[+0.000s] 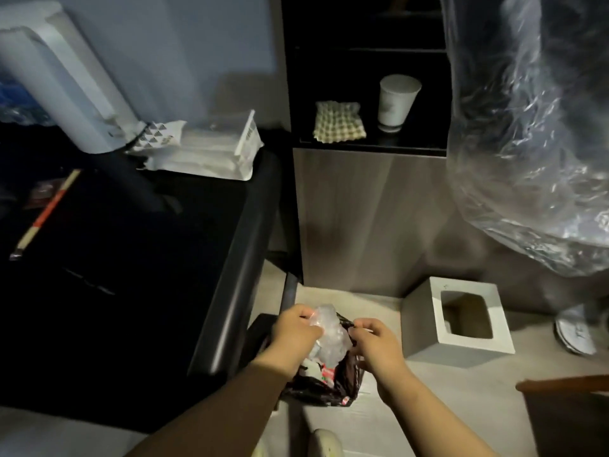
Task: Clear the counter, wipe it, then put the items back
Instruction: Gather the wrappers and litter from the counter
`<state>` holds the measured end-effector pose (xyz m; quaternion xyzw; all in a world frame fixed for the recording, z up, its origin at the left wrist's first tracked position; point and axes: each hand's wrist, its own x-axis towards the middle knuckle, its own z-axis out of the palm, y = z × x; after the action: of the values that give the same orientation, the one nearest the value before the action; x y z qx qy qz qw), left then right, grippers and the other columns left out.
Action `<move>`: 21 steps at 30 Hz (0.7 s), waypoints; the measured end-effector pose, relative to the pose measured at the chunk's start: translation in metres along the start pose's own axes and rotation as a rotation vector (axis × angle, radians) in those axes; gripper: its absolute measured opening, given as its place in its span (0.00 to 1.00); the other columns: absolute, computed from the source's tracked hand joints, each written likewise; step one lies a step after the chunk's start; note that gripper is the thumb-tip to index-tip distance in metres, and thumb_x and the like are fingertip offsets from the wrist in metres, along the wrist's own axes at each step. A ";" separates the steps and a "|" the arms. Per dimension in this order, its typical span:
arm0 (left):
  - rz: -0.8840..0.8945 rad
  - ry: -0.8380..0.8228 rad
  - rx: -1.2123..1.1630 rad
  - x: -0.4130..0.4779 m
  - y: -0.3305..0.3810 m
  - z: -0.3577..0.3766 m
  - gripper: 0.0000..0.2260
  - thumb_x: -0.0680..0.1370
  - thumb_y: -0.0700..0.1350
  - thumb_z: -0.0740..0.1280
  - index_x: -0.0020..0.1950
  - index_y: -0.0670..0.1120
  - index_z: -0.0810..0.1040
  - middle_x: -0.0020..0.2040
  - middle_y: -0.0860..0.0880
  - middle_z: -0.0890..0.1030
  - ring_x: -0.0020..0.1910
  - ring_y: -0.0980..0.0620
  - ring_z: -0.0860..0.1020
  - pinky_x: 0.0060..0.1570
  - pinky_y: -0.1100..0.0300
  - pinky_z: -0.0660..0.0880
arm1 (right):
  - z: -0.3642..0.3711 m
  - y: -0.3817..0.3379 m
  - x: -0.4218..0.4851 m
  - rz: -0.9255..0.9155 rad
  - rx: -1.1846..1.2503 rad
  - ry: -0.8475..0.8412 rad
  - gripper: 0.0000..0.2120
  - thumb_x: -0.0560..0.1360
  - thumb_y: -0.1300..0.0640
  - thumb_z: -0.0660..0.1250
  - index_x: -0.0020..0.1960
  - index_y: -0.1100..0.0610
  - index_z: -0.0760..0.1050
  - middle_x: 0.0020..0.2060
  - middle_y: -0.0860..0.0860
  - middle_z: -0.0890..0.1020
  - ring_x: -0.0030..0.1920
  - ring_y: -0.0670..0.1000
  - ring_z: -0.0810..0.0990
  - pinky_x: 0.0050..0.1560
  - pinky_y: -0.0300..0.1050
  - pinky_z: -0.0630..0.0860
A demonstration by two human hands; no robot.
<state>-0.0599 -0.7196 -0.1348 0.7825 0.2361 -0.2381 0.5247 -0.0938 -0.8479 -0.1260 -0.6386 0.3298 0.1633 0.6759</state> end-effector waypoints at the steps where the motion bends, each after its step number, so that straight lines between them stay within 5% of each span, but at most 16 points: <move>1: -0.017 -0.008 0.021 0.006 -0.004 0.005 0.10 0.71 0.32 0.67 0.45 0.47 0.76 0.51 0.39 0.82 0.52 0.41 0.80 0.51 0.54 0.76 | -0.003 0.005 0.007 0.022 -0.005 0.002 0.06 0.74 0.68 0.62 0.44 0.58 0.72 0.32 0.53 0.75 0.30 0.48 0.70 0.29 0.37 0.68; 6: -0.085 0.003 0.101 0.035 -0.018 0.026 0.11 0.73 0.33 0.67 0.54 0.41 0.78 0.51 0.41 0.80 0.54 0.42 0.78 0.52 0.58 0.73 | -0.011 0.038 0.042 0.141 -0.063 0.025 0.06 0.72 0.67 0.62 0.41 0.57 0.71 0.31 0.53 0.74 0.32 0.52 0.69 0.37 0.44 0.67; 10: -0.106 -0.024 0.155 0.052 -0.031 0.031 0.13 0.75 0.36 0.67 0.59 0.40 0.77 0.51 0.43 0.78 0.51 0.46 0.75 0.41 0.65 0.70 | -0.014 0.057 0.064 0.200 -0.113 0.055 0.06 0.73 0.64 0.62 0.39 0.55 0.71 0.32 0.53 0.75 0.31 0.52 0.69 0.39 0.45 0.68; 16: -0.179 -0.105 0.206 0.068 -0.040 0.036 0.11 0.74 0.42 0.66 0.56 0.42 0.78 0.55 0.38 0.78 0.56 0.44 0.77 0.54 0.55 0.75 | -0.008 0.074 0.086 0.218 -0.188 0.066 0.08 0.75 0.62 0.61 0.37 0.54 0.69 0.34 0.53 0.75 0.36 0.53 0.71 0.43 0.46 0.69; 18: -0.184 -0.076 0.222 0.071 -0.046 0.035 0.13 0.77 0.39 0.64 0.61 0.40 0.77 0.54 0.39 0.79 0.51 0.45 0.78 0.47 0.58 0.76 | -0.005 0.076 0.090 0.214 -0.201 0.062 0.09 0.75 0.62 0.61 0.36 0.54 0.69 0.32 0.52 0.74 0.34 0.52 0.70 0.40 0.44 0.68; 21: -0.156 -0.064 0.290 0.070 -0.047 0.029 0.06 0.77 0.37 0.64 0.50 0.45 0.78 0.42 0.47 0.77 0.44 0.46 0.78 0.36 0.63 0.70 | 0.000 0.075 0.092 0.214 -0.217 0.048 0.10 0.74 0.63 0.60 0.35 0.55 0.68 0.29 0.51 0.72 0.30 0.50 0.68 0.33 0.41 0.63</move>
<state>-0.0384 -0.7225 -0.2214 0.8212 0.2426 -0.3346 0.3934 -0.0746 -0.8562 -0.2425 -0.6729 0.3924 0.2536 0.5735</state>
